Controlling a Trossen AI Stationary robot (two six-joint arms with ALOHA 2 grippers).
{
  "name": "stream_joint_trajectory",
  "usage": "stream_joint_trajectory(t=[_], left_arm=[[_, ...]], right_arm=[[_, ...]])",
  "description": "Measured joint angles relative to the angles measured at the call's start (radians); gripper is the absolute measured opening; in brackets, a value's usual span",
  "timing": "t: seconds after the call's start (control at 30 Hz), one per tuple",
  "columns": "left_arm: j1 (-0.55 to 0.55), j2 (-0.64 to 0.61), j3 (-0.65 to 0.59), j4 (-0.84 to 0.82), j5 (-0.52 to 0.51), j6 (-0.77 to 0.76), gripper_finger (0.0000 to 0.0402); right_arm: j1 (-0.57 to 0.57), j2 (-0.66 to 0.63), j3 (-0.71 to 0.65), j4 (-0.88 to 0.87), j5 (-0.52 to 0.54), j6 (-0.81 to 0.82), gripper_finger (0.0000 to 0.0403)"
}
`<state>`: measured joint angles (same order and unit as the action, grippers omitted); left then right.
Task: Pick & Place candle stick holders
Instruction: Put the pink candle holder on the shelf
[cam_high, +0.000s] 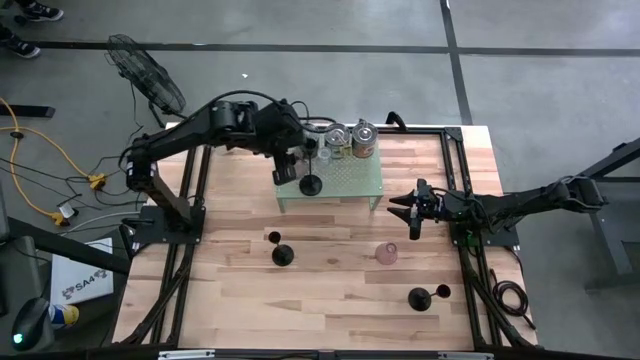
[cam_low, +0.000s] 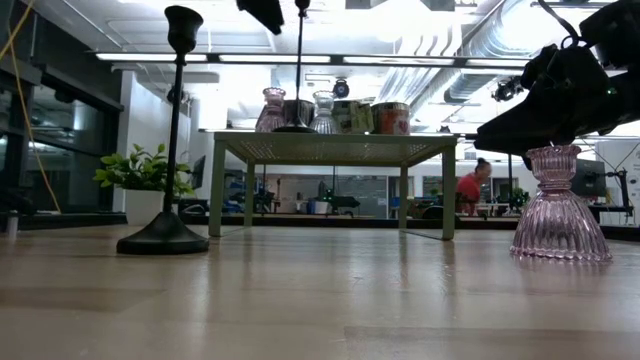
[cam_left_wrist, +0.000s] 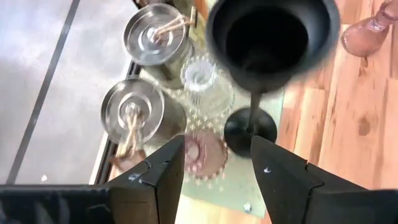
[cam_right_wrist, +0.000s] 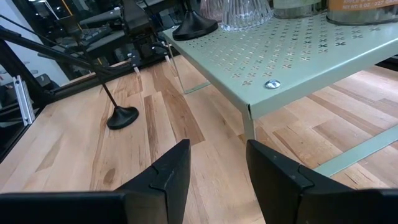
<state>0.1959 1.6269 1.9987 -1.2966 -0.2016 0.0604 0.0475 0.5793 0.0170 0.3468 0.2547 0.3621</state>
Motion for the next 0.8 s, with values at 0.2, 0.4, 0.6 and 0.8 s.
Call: stream_joint_trajectory(t=[0.2, 0.4, 0.6, 0.8], left_arm=[[-0.002, -0.062, 0.000, -0.096, -0.036, -0.052, 0.0178], [-0.030, -0.128, 0.000, -0.205, -0.075, -0.154, 0.0177], [-0.104, -0.241, -0.083, -0.137, -0.102, -0.169, 0.0177], [-0.147, -0.431, -0.352, 0.013, -0.149, -0.225, 0.0177]], right_arm=[[0.000, 0.000, 0.000, 0.000, 0.000, 0.000, 0.0148], [0.000, 0.000, 0.000, 0.000, 0.000, 0.000, 0.0148], [0.000, 0.000, 0.000, 0.000, 0.000, 0.000, 0.0148], [0.000, 0.000, 0.000, 0.000, 0.000, 0.000, 0.0148]])
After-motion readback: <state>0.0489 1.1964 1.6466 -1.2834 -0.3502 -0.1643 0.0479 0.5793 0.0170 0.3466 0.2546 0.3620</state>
